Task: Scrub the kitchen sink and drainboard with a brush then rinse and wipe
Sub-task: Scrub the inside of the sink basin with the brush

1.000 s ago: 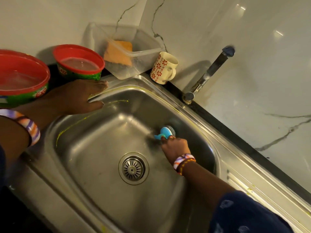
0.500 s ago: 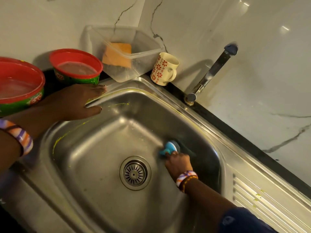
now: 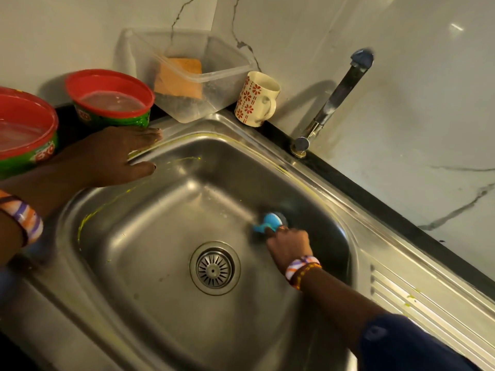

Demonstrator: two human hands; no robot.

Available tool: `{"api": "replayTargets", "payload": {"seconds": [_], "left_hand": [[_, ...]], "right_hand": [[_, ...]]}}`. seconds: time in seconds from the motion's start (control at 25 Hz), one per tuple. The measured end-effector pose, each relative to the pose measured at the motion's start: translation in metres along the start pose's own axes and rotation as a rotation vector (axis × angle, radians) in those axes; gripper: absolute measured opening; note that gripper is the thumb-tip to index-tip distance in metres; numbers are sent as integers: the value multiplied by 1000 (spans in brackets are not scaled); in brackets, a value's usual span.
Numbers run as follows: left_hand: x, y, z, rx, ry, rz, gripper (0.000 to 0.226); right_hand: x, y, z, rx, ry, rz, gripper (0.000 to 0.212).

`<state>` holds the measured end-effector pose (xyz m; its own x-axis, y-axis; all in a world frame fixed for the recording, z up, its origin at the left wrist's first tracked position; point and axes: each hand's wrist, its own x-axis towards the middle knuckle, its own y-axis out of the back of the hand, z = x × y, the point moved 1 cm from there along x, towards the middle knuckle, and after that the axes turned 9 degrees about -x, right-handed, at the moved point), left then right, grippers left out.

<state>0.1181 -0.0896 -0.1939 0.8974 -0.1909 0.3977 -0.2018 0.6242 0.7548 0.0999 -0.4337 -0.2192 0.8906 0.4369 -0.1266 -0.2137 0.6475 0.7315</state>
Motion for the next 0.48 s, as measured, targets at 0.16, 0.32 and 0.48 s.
{"api": "replayTargets", "payload": {"seconds": [0.16,0.32,0.48], "left_hand": [[0,-1,-3,20,-39,-30,84],[0,1,1,-31,3,3,77],[0,1,4,-17,-19,3,84]], "right_hand": [[35,32,5,-93,69,116,42],[-18,29,39,-12,-24,-6,33],[-56,-6,34,61,-63,-279,33]]}}
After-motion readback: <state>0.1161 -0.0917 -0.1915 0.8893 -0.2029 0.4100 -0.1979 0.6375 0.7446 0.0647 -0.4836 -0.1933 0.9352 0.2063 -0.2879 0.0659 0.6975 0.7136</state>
